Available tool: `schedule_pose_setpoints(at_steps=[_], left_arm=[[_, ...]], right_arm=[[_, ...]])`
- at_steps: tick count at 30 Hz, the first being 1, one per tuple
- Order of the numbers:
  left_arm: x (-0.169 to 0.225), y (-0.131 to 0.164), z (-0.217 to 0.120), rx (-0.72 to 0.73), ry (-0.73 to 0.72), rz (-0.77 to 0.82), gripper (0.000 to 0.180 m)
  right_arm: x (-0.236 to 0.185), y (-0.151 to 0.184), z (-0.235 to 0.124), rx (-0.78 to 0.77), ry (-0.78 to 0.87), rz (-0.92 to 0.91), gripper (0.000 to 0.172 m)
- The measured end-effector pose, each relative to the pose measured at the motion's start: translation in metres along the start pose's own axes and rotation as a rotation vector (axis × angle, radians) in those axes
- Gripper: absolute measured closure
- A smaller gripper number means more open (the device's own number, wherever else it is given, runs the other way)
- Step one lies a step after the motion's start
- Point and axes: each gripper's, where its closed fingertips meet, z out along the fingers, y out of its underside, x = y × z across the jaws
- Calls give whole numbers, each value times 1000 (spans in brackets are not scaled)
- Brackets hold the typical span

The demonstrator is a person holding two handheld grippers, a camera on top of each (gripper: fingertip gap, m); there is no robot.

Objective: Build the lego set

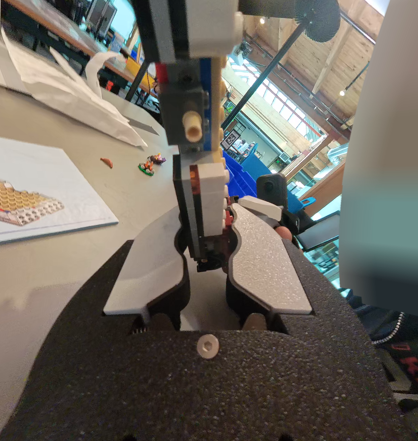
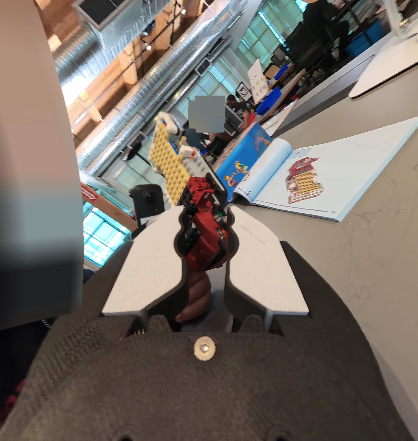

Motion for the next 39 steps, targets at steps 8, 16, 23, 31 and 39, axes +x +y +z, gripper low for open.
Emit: schedule_pose_setpoints(at_steps=[8, 16, 23, 31, 39], left_arm=[[-16, -1, -1, 8, 52, -276, 149], [-21, 3, 0, -12, 90, -427, 149], [-23, 11, 3, -58, 58, -428, 149], [-20, 18, 4, -129, -41, -188, 148], [-19, 20, 4, -154, -77, -69, 149]], right_arm=[[-3, -10, -7, 30, 108, -259, 145], [0, -9, -7, 24, 133, -292, 156], [7, -6, -6, -16, 210, -385, 160], [8, -2, -7, -84, 280, -595, 164], [13, 5, -11, -141, 278, -638, 163]])
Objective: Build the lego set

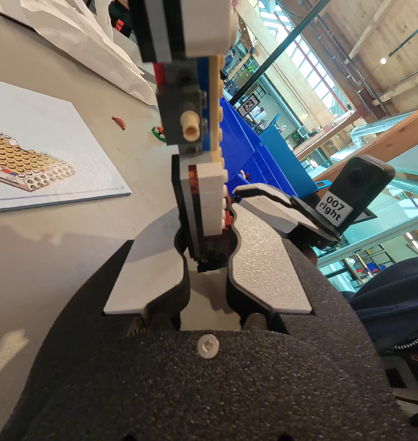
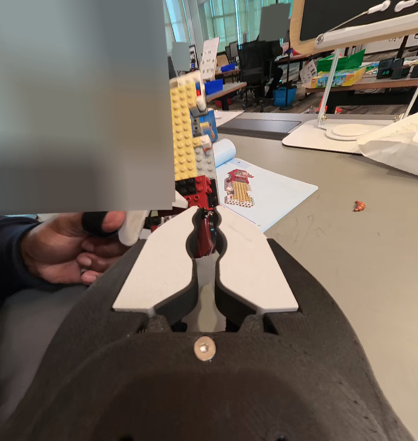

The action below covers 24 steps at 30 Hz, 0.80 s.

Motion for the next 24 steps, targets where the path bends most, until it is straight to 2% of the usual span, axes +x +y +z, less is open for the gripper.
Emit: schedule_pose_setpoints(at_steps=[11, 24], left_arm=[[4, -1, -2, 9, -20, 87, 149], [7, -2, -2, 10, 14, 68, 149]], right_arm=[[-5, 1, 1, -4, -17, -29, 164], [-7, 0, 0, 9, -48, 6, 163]])
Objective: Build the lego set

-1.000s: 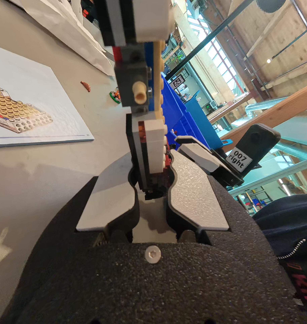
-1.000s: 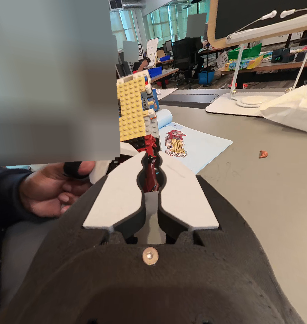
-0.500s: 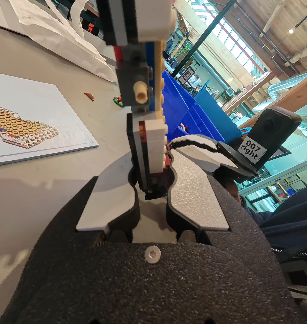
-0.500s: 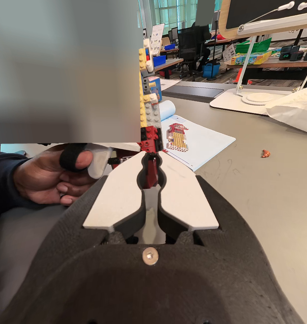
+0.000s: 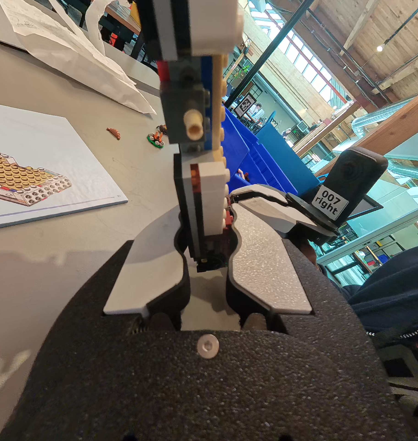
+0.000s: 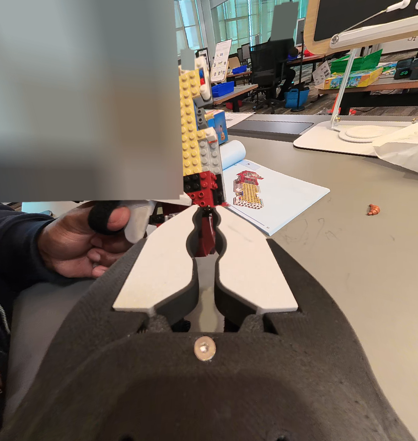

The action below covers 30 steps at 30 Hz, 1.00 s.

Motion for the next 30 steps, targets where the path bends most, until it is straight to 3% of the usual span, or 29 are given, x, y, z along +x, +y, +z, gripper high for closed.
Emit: schedule_pose_setpoints(at_steps=[5, 9, 11, 14, 19, 23, 30], left_arm=[[-8, 9, 6, -86, 47, -187, 149], [-12, 40, 2, -309, 70, -405, 148], [-4, 55, -2, -403, 92, -438, 148], [8, 76, -6, -558, 115, -440, 148], [14, 88, -8, -672, 59, -334, 138], [2, 86, -10, -690, -51, -245, 138], [-3, 84, -12, -706, -128, -260, 133]], right_arm=[[0, 1, -1, -23, -13, 39, 157], [9, -7, -18, -15, -25, 55, 154], [16, -4, -22, -36, -19, 52, 154], [20, 1, -25, -58, -18, 58, 154], [21, 6, -29, -77, 12, 10, 155], [21, 10, -34, -86, 10, 3, 156], [24, 12, -42, -95, 4, -1, 156]])
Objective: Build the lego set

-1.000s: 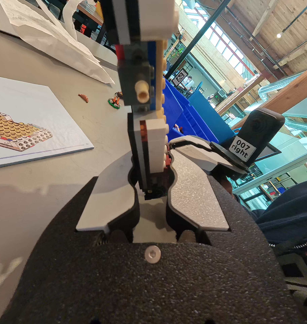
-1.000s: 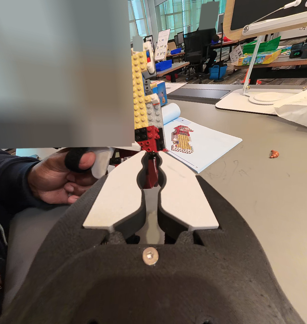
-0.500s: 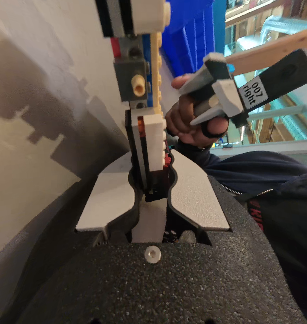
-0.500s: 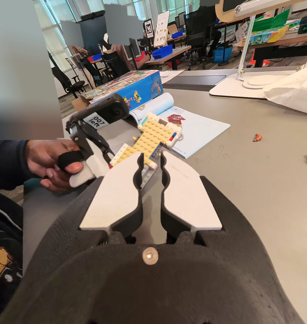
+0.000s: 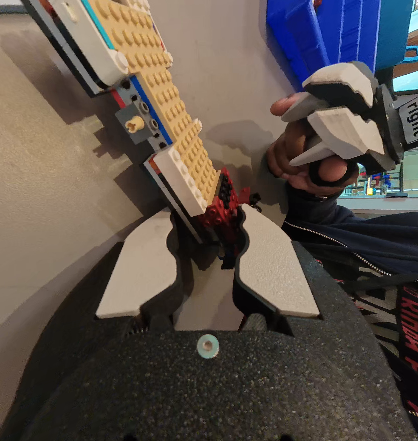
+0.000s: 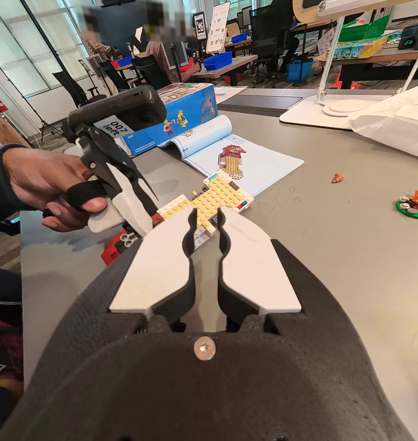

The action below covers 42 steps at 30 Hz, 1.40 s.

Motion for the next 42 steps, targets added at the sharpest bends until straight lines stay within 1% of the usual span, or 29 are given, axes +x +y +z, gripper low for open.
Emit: schedule_pose_setpoints(at_steps=[3, 6, 8, 10, 14, 17, 21, 23, 24, 27, 30, 33, 36, 39, 40, 42], left_arm=[[1, -5, -2, 30, 3, -59, 126], [0, -12, -5, 90, 19, -144, 119], [-5, -13, -7, 110, -46, -102, 119], [-6, -12, -9, 108, -106, -49, 114], [-9, -6, -7, 51, -240, 89, 105], [-7, 1, -4, -2, -297, 160, 97], [-4, 7, -6, -68, -291, 214, 94], [8, 9, -4, -84, -195, 180, 90], [8, 8, -4, -83, -178, 154, 89], [-3, 0, -12, -60, -222, 139, 86], [3, -19, -25, 43, -175, 156, 86], [10, -53, -42, 216, -113, 259, 87], [4, -94, -63, 375, -154, 442, 86], [-6, -140, -78, 489, -227, 595, 84], [-10, -155, -80, 505, -239, 618, 83], [-23, -182, -78, 479, -266, 607, 78]], right_arm=[[0, 1, -2, -2, -4, -4, 156], [0, 1, -3, 0, -4, -13, 157], [-1, 0, -3, 2, -4, -20, 157], [-2, 0, -3, 1, -3, -29, 157], [-6, 1, -2, -5, -7, -52, 157], [-8, 2, -1, -7, -14, -55, 157], [-9, 3, -1, -19, -35, -49, 157], [-10, 7, -1, -46, -48, -58, 157], [-10, 8, 0, -58, -52, -67, 157], [-10, 6, -1, -79, -65, -97, 156], [-6, -3, 2, -81, -64, -136, 155], [8, -14, 13, -74, -24, -202, 151], [29, -26, 34, -59, 37, -260, 146], [46, -36, 63, -52, 56, -248, 141], [52, -40, 73, -51, 71, -263, 139], [68, -48, 91, -42, 104, -299, 135]])
